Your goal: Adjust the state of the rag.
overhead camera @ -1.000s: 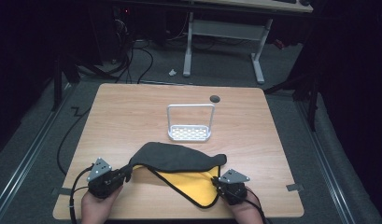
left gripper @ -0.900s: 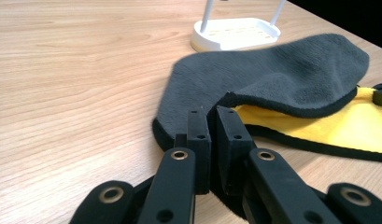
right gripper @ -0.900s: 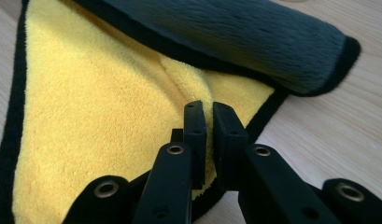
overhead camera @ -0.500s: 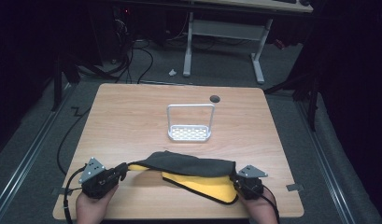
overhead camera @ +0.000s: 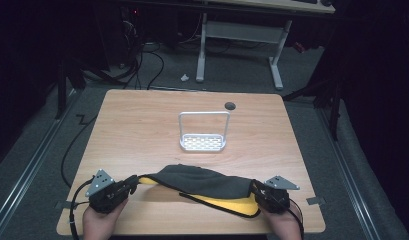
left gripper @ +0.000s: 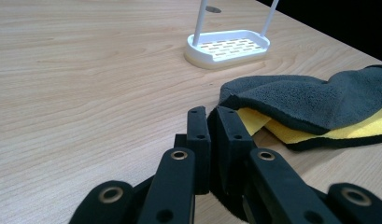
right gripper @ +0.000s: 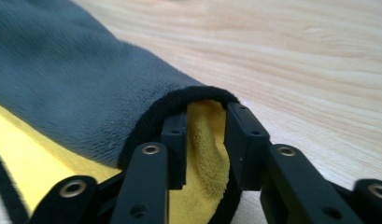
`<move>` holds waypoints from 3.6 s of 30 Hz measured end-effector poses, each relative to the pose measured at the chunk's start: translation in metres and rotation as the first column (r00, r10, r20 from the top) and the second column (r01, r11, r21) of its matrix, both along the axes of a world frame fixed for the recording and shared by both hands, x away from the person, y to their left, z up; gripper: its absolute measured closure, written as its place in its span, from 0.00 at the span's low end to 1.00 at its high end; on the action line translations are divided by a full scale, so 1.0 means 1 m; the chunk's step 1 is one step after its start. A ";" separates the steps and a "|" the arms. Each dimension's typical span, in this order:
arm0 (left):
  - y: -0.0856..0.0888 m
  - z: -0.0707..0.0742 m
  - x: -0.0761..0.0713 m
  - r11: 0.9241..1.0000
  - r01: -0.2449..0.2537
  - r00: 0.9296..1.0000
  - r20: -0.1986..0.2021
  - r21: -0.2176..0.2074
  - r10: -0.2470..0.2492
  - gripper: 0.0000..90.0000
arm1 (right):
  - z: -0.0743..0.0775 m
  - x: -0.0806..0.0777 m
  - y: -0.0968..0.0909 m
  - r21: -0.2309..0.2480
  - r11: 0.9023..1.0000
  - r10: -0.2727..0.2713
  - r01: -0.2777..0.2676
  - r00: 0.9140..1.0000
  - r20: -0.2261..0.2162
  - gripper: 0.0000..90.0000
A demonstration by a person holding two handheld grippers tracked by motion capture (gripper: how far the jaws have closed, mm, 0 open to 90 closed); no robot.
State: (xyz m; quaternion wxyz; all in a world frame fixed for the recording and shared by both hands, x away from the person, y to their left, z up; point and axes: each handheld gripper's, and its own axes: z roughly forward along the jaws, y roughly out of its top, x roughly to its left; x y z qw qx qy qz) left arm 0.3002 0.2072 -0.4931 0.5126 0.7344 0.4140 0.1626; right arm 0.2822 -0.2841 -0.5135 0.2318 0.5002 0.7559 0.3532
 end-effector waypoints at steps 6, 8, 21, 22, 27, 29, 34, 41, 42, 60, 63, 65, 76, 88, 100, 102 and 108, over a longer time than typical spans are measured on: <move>-0.001 -0.001 0.001 1.000 0.008 1.000 -0.005 0.001 -0.008 0.94 | 0.008 -0.020 -0.009 -0.002 0.999 -0.043 0.043 0.998 0.037 0.74; -0.002 -0.003 0.002 1.000 0.011 1.000 -0.011 0.001 -0.011 0.94 | 0.013 -0.025 -0.009 0.014 0.999 -0.048 0.047 0.997 0.065 0.73; -0.002 0.000 -0.003 1.000 0.014 1.000 -0.011 -0.010 -0.014 0.94 | -0.007 -0.018 0.044 -0.077 0.987 0.140 -0.140 0.990 -0.003 0.59; -0.001 0.003 -0.006 1.000 0.017 1.000 -0.004 -0.017 -0.017 0.94 | -0.009 -0.017 0.044 -0.089 0.986 0.140 -0.141 0.990 -0.018 0.62; -0.003 0.012 -0.017 0.999 0.033 0.999 0.030 -0.003 -0.033 0.94 | -0.004 -0.021 0.040 -0.097 0.987 0.125 -0.125 0.992 -0.007 0.96; -0.002 0.016 -0.020 0.999 0.038 0.999 0.040 -0.015 -0.037 0.94 | 0.002 -0.023 0.037 -0.086 0.991 0.110 -0.107 0.994 0.024 0.97; -0.003 0.032 -0.021 0.999 0.043 0.996 0.081 -0.033 -0.041 0.94 | 0.026 -0.029 0.027 -0.021 0.998 0.066 -0.064 0.990 0.124 0.97; -0.015 0.033 0.036 1.000 0.018 0.999 0.028 -0.015 -0.017 0.94 | 0.043 0.009 0.018 -0.016 1.000 0.012 -0.010 0.986 0.168 0.97; -0.019 0.029 0.047 1.000 0.009 1.000 0.010 0.003 -0.009 0.93 | 0.041 0.019 0.017 -0.011 1.000 0.002 0.000 0.987 0.159 0.97; -0.032 0.001 0.072 0.994 -0.077 0.994 -0.069 0.073 0.082 0.56 | 0.032 0.056 0.014 -0.029 0.997 -0.062 0.065 0.992 0.111 0.68; -0.039 -0.002 0.056 0.998 -0.033 0.996 -0.078 0.056 0.037 0.57 | 0.030 0.035 0.022 -0.013 1.000 -0.015 0.016 0.995 0.094 0.68; -0.053 -0.011 0.050 0.998 0.019 0.994 -0.113 0.060 -0.012 0.59 | 0.024 0.023 0.029 -0.012 1.000 0.025 -0.025 0.997 0.075 0.68; -0.113 -0.038 0.065 0.980 0.065 0.984 -0.178 0.190 -0.031 0.73 | -0.003 0.002 0.045 -0.059 0.992 0.115 -0.116 0.993 -0.014 0.69; -0.083 -0.022 0.049 0.983 0.089 0.987 -0.150 0.160 -0.065 0.95 | -0.010 0.004 0.047 -0.096 0.985 0.138 -0.143 0.989 -0.058 0.86; -0.020 -0.010 0.044 0.997 0.012 0.990 -0.144 0.074 -0.002 0.93 | -0.011 0.014 0.027 -0.126 0.990 0.055 -0.060 0.997 -0.044 1.00; -0.019 -0.010 0.040 0.998 -0.012 0.992 -0.126 0.061 0.020 0.90 | -0.011 0.014 0.026 -0.120 0.991 0.048 -0.053 0.998 -0.044 1.00; -0.032 -0.009 0.007 0.998 0.053 0.993 -0.107 0.021 -0.050 0.81 | -0.011 0.014 0.026 -0.118 0.991 0.052 -0.057 0.998 -0.040 1.00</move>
